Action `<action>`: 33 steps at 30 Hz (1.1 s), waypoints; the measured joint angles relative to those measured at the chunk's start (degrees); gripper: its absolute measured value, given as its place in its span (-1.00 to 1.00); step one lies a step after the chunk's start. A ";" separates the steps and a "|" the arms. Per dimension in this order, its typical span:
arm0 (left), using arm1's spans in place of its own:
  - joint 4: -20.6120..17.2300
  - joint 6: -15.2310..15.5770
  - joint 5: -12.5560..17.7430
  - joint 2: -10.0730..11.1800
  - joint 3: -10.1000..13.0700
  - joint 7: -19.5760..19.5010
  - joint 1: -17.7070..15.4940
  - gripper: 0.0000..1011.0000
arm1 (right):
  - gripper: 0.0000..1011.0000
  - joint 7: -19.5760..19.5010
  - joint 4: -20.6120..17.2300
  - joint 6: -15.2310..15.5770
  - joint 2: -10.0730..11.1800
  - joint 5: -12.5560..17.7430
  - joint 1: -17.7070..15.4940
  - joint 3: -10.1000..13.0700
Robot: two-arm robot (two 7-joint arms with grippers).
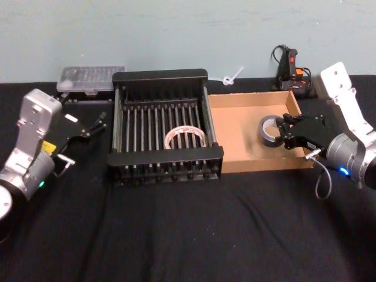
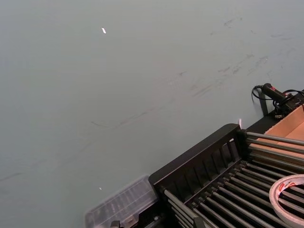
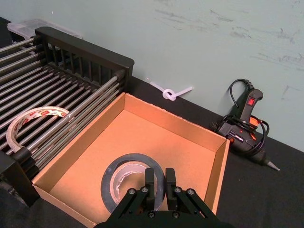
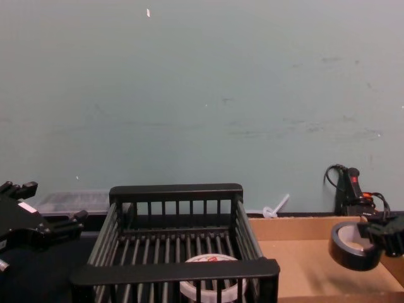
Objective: Pick up the white tape and place it into the black box , Pick up the silver tape and place it into the brown box.
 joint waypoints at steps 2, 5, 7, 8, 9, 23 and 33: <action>0.00 0.00 0.00 0.00 0.00 0.00 0.00 0.98 | -0.73 0.00 -0.02 0.00 0.01 0.01 -0.01 0.00; 0.00 0.00 0.00 0.00 0.00 0.00 0.00 0.98 | -0.73 0.01 -0.04 0.00 0.03 0.02 -0.03 0.00; 0.00 0.00 0.00 0.00 0.00 0.00 0.00 0.98 | -0.73 0.01 -0.05 0.00 0.03 0.03 -0.04 0.00; 0.00 0.00 0.00 0.00 0.00 0.00 0.00 0.98 | -0.73 0.01 -0.05 0.00 0.03 0.03 -0.04 0.00; 0.00 0.00 0.00 0.00 0.00 0.00 0.00 0.98 | -0.73 0.01 -0.05 0.00 0.04 0.03 -0.04 0.00; 0.00 0.00 0.00 0.00 0.00 0.00 0.00 0.98 | -0.73 0.00 -0.06 0.00 0.04 0.06 -0.04 0.01; 0.00 0.00 0.00 0.00 0.00 0.00 0.00 0.98 | -0.39 0.00 -0.06 -0.01 0.04 0.06 -0.04 0.01</action>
